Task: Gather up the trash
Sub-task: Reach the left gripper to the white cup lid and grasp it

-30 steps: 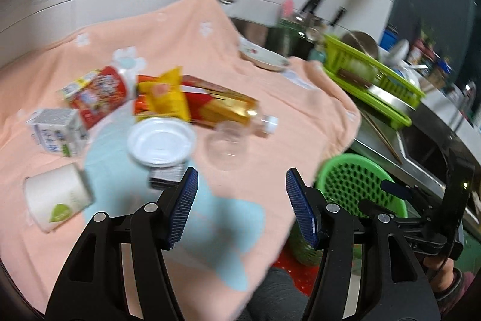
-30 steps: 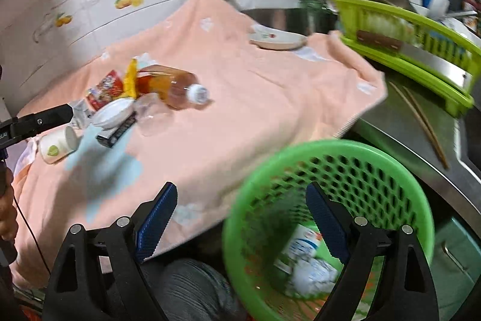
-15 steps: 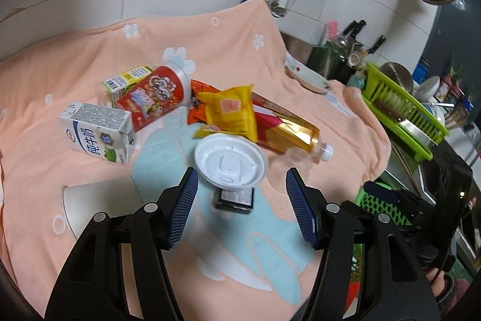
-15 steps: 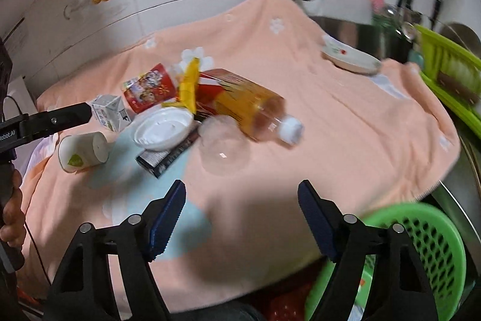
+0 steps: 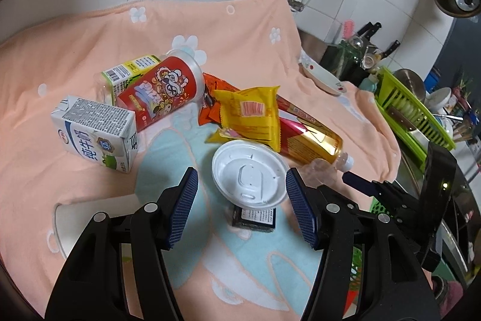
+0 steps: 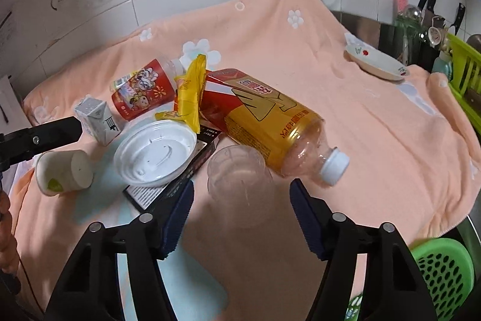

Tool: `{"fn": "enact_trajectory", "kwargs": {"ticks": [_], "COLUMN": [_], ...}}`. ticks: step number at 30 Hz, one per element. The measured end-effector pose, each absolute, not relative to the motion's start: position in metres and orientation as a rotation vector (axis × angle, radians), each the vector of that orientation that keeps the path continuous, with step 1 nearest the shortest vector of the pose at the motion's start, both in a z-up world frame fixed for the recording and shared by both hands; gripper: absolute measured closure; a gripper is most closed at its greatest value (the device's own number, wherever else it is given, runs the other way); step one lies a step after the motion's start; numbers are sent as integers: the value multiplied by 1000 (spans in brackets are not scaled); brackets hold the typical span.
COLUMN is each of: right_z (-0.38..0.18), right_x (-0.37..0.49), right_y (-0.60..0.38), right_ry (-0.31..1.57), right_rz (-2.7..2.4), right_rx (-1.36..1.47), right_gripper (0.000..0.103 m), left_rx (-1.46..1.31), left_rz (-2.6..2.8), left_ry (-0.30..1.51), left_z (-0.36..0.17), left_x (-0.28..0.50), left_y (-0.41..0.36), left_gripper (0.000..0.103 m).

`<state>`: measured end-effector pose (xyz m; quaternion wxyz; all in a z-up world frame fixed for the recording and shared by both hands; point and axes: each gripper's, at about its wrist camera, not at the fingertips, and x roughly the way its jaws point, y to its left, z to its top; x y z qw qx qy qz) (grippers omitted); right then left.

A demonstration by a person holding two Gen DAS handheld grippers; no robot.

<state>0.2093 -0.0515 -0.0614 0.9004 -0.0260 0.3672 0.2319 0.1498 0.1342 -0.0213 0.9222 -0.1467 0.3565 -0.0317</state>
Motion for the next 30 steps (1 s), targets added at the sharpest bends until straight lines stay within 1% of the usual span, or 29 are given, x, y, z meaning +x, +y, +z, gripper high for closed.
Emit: {"fn": "enact_trajectory", "kwargs": {"ticks": [4, 6, 7, 8, 11, 16, 19, 21, 24, 26, 30], "right_z": [-68, -71, -72, -73, -70, -65, -62, -59, -55, -53, -51], "right_x": [218, 222, 222, 222, 217, 208, 200, 193, 182, 176, 164], "right_y": [-47, -45, -45, -46, -48, -54, -60, -65, -73, -78, -91], "right_ry": [765, 776, 780, 779, 766, 752, 744, 734, 720, 714, 704], "right_rz": [458, 455, 460, 467, 468, 477, 484, 488, 493, 494, 483], "right_rx": [-60, -64, -62, -56, -58, -50, -41, -34, -25, -23, -13], "right_gripper": [41, 50, 51, 55, 60, 61, 61, 61, 61, 61, 61], "left_rx": [-297, -282, -281, -281, -283, -293, -310, -327, -350, -372, -384], "left_rz": [-73, -70, -71, -73, -74, -78, -85, -92, -88, -94, -94], "left_ry": [751, 768, 778, 786, 817, 858, 874, 884, 892, 893, 894], "left_z": [-25, -29, -31, -33, -42, -56, -63, -67, -71, -73, -76], "left_x": [162, 171, 175, 178, 190, 204, 209, 213, 215, 216, 216], "left_y": [134, 132, 132, 132, 133, 134, 136, 138, 141, 144, 146], "left_gripper": [42, 42, 42, 42, 42, 45, 53, 57, 58, 62, 67]}}
